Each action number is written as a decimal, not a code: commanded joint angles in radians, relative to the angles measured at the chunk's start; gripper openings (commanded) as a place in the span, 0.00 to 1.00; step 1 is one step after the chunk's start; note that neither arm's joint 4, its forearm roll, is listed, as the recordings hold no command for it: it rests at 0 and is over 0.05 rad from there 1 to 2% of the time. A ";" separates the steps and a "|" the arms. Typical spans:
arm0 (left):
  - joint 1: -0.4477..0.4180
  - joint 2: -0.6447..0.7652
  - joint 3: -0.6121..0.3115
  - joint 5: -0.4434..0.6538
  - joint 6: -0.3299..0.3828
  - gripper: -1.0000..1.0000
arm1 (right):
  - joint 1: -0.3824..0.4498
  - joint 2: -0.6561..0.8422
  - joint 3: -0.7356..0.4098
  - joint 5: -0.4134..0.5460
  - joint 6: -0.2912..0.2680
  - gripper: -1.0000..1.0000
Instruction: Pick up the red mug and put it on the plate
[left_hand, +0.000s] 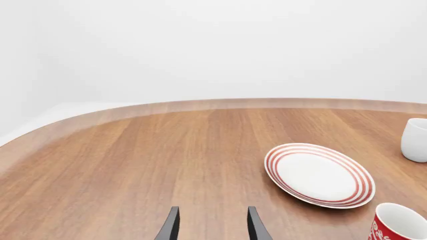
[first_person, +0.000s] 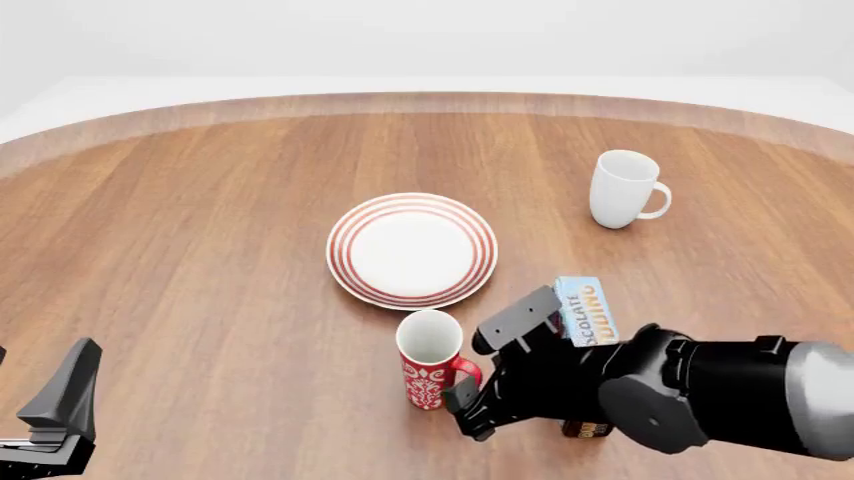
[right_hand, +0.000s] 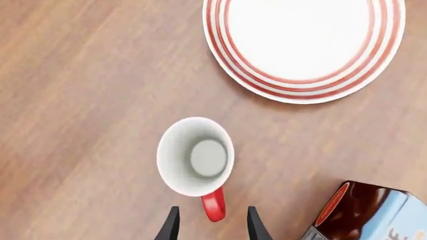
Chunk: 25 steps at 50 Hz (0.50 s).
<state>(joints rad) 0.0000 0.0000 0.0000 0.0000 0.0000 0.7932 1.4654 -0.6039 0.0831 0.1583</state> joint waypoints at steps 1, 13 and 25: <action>0.000 0.000 0.000 0.000 0.000 1.00 | 0.007 0.023 0.013 -0.030 0.012 1.00; 0.000 0.000 0.000 0.000 0.000 1.00 | 0.016 0.038 0.022 -0.050 0.022 1.00; 0.000 0.000 0.000 0.000 0.000 1.00 | 0.011 0.042 0.021 -0.054 0.020 1.00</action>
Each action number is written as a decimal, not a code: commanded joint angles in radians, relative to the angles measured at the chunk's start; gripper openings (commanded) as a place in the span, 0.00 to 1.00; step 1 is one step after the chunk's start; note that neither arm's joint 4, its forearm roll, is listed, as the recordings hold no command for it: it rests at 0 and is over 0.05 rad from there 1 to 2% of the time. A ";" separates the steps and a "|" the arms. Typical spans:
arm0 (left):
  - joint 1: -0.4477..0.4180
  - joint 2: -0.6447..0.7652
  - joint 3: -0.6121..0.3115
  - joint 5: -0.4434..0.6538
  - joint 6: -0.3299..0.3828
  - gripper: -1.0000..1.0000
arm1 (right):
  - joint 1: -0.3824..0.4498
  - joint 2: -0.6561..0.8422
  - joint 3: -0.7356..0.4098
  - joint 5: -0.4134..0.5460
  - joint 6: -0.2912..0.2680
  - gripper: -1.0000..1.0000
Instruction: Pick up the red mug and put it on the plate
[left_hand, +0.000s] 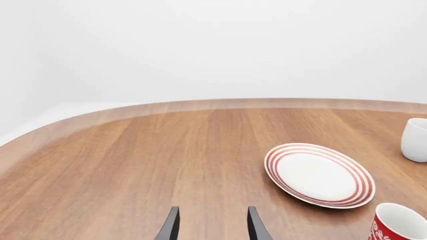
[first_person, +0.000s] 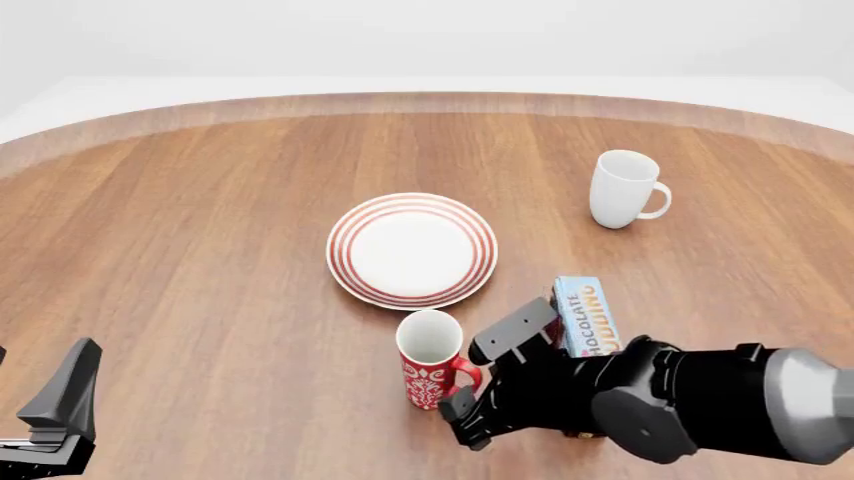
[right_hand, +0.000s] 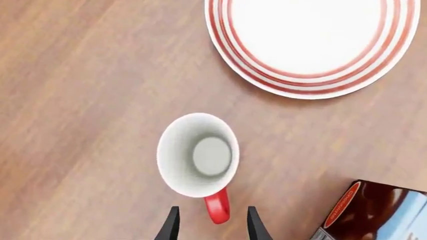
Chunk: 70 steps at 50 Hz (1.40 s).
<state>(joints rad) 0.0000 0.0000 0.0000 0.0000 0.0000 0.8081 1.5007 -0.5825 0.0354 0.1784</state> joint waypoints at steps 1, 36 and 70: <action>0.000 0.000 0.000 0.000 0.000 1.00 | -0.004 0.007 0.000 -0.007 -0.001 1.00; 0.000 0.000 0.000 0.000 0.000 1.00 | 0.001 0.002 -0.005 -0.011 -0.021 0.00; 0.000 0.000 0.000 0.000 0.000 1.00 | -0.027 -0.217 -0.121 0.206 -0.074 0.00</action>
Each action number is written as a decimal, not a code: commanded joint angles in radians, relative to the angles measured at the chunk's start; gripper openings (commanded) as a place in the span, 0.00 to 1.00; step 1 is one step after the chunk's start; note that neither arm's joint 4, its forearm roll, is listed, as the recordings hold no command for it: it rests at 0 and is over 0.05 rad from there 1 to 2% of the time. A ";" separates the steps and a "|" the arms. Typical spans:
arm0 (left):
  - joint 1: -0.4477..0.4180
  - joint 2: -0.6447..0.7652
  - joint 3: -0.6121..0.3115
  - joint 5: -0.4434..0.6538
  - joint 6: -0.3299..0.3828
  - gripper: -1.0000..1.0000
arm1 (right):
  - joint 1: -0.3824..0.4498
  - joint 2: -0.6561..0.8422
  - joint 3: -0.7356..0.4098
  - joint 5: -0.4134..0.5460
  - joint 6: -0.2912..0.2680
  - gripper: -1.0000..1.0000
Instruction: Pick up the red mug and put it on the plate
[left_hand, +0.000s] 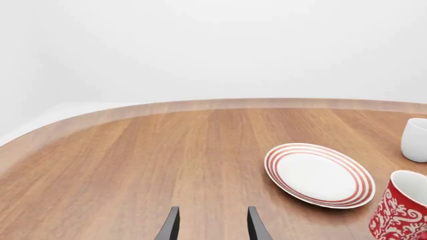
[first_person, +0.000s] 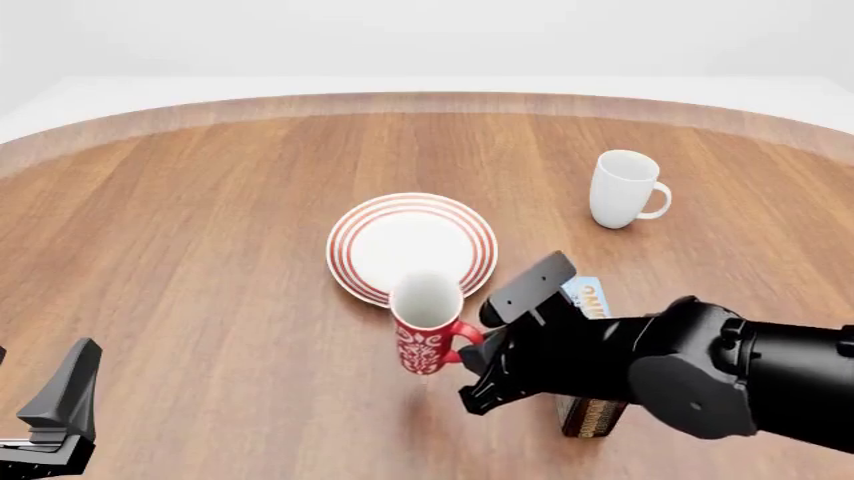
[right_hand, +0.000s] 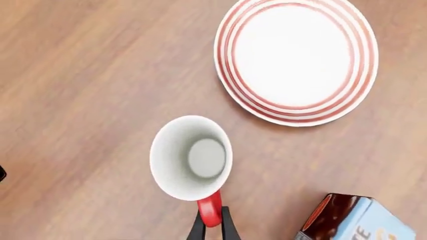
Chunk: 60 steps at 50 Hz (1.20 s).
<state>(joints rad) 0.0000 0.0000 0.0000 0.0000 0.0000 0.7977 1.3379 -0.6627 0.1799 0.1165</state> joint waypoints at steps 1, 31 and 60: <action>0.000 0.000 0.000 0.000 0.000 1.00 | -0.020 -0.055 -0.045 0.065 -0.013 0.00; 0.000 0.000 0.000 0.000 0.000 1.00 | -0.098 0.006 -0.201 0.097 -0.115 0.00; 0.000 0.000 0.000 0.000 0.000 1.00 | -0.177 0.158 -0.314 -0.005 -0.170 0.00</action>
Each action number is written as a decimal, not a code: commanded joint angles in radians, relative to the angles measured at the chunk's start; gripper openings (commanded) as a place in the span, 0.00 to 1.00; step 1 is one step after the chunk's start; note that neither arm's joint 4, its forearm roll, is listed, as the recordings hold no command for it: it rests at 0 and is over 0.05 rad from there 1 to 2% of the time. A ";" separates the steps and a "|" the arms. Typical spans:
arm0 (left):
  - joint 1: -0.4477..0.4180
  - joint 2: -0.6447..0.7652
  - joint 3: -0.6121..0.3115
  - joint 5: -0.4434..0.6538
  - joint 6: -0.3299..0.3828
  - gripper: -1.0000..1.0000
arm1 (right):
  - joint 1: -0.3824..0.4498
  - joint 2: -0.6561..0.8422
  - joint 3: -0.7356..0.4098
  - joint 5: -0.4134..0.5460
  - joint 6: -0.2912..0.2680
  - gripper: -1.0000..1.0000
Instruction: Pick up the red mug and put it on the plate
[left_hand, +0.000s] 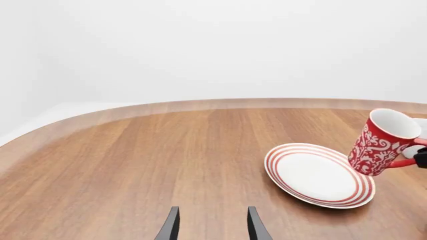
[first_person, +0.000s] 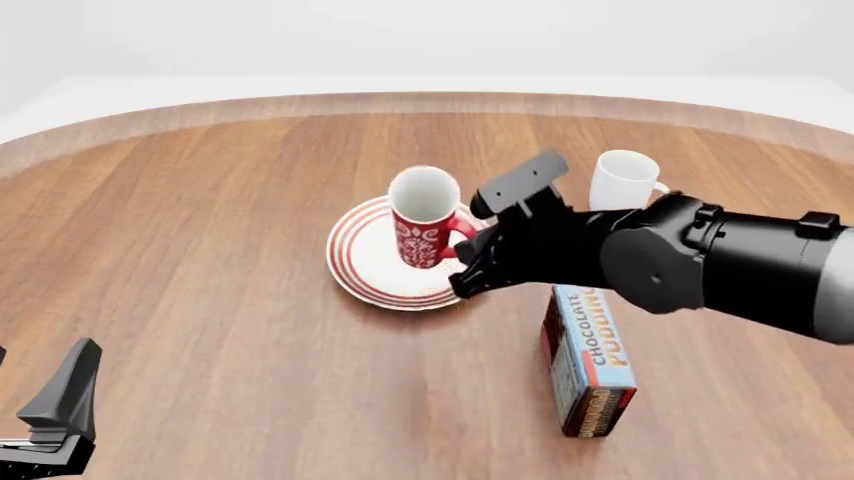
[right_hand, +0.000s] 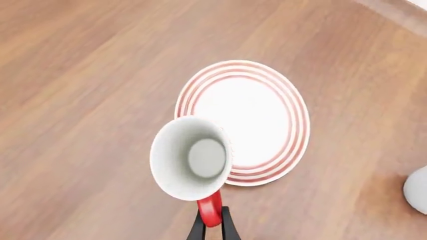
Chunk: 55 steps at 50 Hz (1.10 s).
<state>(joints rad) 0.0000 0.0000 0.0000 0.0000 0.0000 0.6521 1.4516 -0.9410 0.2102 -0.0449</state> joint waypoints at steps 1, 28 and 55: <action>0.000 0.000 0.000 0.000 0.000 1.00 | -0.034 0.050 -0.035 -0.040 -0.009 0.00; 0.000 0.000 0.000 0.000 0.000 1.00 | -0.069 0.178 -0.114 -0.121 -0.027 0.00; 0.000 0.000 0.000 0.000 0.000 1.00 | -0.116 0.360 -0.206 -0.227 -0.038 0.00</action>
<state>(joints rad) 0.0000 0.0000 0.0000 0.0000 0.0000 0.5561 1.7540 -1.1191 0.0226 -0.0862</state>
